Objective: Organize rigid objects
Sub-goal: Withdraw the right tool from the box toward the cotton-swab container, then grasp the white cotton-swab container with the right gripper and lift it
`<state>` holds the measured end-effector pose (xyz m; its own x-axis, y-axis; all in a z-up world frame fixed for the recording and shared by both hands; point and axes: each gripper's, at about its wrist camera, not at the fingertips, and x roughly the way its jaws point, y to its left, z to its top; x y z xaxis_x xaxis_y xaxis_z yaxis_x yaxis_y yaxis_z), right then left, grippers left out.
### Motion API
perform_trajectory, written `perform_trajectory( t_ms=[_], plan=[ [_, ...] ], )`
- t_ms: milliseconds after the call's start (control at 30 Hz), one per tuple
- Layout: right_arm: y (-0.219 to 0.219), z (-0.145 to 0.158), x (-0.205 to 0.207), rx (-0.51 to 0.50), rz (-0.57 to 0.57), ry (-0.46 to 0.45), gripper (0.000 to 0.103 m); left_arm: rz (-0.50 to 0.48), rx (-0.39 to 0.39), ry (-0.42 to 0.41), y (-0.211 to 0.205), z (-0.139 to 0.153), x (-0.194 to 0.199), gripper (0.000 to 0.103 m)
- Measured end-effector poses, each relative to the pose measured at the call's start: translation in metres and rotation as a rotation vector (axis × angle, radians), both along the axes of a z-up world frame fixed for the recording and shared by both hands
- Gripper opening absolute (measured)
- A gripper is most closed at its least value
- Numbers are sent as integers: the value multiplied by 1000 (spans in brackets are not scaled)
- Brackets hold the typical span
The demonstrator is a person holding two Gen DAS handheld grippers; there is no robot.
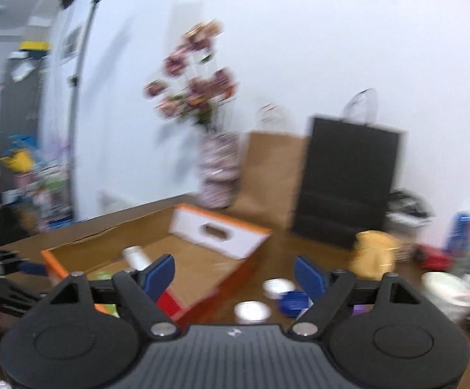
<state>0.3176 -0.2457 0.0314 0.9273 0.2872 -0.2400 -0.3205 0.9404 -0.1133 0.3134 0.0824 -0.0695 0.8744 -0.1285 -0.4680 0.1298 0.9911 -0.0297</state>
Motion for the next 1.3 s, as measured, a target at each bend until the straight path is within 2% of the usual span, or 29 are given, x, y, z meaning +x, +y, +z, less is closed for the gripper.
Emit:
perform_trajectory(
  t_ms=[100,233,400,667,933,1133,1300],
  plan=[
    [-11,-14,-17,34,-58,-44,95,0,0,0,0,0,0,82],
    [-16,-35,-30,87,-104,-46,95,0,1,0,0,0,0,82],
    [-18,-53,-35,104,-127,2,95,1,0,0,0,0,0,83],
    [-20,-58,-35,98,-131,12,95,0,1,0,0,0,0,83],
    [-26,-62,-15,64,-163,50,95,1,0,0,0,0,0,83],
    [-40,-65,25,-15,-215,145,95,1,0,0,0,0,0,83],
    [-54,-69,64,-13,-197,241,95,1,0,0,-1,0,0,83]
  ],
)
